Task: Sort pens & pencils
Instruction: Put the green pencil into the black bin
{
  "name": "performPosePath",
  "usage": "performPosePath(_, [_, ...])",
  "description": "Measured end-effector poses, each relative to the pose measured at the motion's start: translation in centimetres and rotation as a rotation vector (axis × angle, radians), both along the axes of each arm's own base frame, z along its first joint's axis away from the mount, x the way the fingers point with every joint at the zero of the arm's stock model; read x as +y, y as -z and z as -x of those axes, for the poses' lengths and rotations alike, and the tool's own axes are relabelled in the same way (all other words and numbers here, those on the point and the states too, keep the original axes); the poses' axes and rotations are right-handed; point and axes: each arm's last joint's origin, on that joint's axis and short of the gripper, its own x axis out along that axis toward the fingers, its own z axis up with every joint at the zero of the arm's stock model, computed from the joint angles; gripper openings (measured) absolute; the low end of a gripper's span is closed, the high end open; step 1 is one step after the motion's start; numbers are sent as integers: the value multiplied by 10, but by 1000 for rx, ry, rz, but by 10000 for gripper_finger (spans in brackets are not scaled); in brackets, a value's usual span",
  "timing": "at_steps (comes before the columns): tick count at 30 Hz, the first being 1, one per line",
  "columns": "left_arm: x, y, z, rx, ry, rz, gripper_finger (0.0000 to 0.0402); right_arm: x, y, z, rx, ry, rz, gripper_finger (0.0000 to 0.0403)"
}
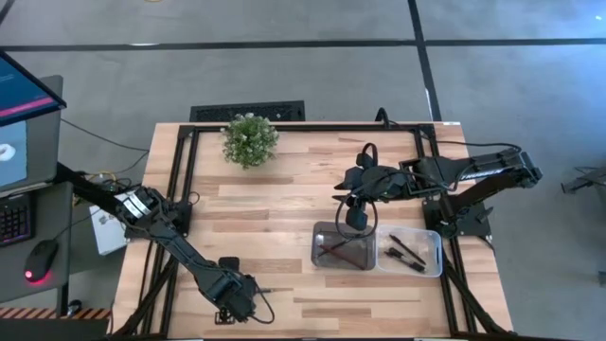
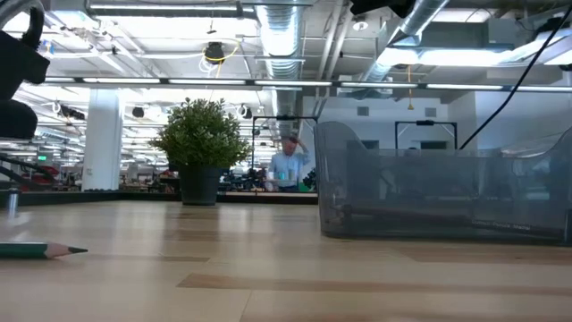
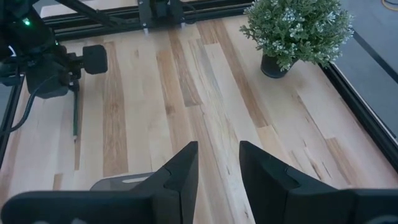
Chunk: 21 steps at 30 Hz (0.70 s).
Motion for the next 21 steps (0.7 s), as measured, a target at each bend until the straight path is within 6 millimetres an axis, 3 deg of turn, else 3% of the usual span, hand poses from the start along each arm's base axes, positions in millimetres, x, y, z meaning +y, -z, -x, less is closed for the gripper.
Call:
performPosePath(7, [9, -14, -2, -174, 4, -140, 12, 0, 0, 0, 0, 0, 0, 138])
performPosePath(21, [50, -101, 17, -570, -48, -429, 14, 2, -8, -7, -109, -23, -39, 141])
